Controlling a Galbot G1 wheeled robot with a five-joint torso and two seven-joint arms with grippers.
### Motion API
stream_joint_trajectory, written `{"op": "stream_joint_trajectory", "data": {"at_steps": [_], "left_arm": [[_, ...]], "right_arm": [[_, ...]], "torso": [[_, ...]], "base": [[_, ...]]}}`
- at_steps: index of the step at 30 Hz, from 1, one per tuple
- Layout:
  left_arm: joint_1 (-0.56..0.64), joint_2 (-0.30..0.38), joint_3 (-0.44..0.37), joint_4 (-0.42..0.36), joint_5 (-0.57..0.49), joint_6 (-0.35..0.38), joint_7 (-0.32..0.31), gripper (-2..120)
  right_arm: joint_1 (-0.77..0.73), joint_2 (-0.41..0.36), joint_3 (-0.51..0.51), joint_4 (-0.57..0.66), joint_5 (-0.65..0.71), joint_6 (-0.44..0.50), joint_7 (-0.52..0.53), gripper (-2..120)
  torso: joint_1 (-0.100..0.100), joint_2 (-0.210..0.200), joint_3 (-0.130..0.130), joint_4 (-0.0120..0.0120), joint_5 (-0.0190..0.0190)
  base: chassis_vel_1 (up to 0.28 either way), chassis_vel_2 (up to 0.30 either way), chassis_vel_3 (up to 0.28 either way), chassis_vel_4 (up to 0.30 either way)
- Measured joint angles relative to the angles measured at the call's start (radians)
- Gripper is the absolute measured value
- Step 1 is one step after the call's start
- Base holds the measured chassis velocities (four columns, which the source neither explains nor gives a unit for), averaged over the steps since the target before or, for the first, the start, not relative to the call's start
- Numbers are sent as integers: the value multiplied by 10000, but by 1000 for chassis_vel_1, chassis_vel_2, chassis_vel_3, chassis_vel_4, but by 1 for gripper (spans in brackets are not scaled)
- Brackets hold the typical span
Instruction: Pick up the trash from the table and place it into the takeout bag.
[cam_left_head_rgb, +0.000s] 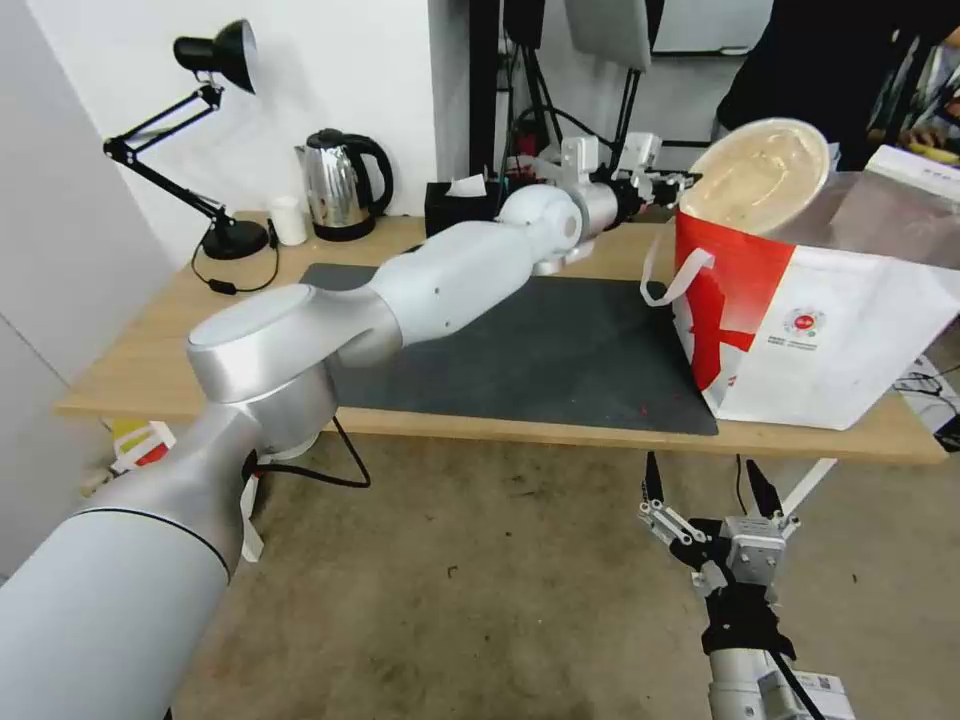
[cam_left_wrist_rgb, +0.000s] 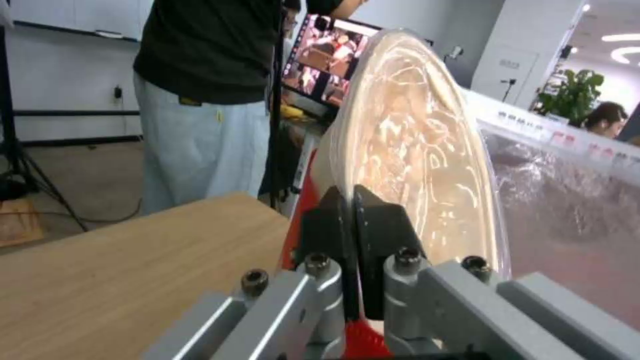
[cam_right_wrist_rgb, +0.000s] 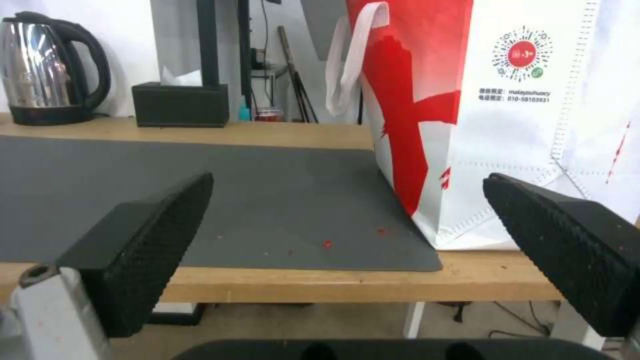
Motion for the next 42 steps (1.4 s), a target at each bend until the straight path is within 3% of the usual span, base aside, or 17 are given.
{"op": "stream_joint_trajectory", "data": {"at_steps": [4, 22, 26, 28, 39, 42], "left_arm": [[-18, 11, 77, 7, 97, 19, 209, 0], [-179, 39, 331, -54, 654, -400, 2317, 0], [-207, 69, 376, -51, 643, -409, 2447, 5], [-210, 126, 415, -124, 643, -417, 2472, 17], [-243, 284, 472, -351, 621, -428, 2419, 54], [-287, 338, 516, -403, 614, -433, 2409, 69]], "right_arm": [[0, 0, 0, 0, 0, 0, 0, 100], [0, 0, 0, 0, 0, 0, 0, 100], [0, -1, 0, 0, 0, 0, 0, 100], [0, -1, 0, 0, 0, 0, 0, 100], [0, 0, 0, 0, 0, 0, 0, 100], [0, 0, 0, 0, 0, 0, 0, 100]], "torso": [[0, 0, 0, 2, 0], [-1, 0, 0, 0, 0], [-1, 0, 0, 0, 0], [0, -1, 0, 2, 0], [-1, -3, 0, 1, 0], [-1, -2, 0, 0, 0]], "base": [[0, 0, 0, 0], [0, 0, 0, 0], [0, 0, 0, 0], [0, 0, 0, 0], [0, 0, 0, 0], [0, 0, 0, 0]]}}
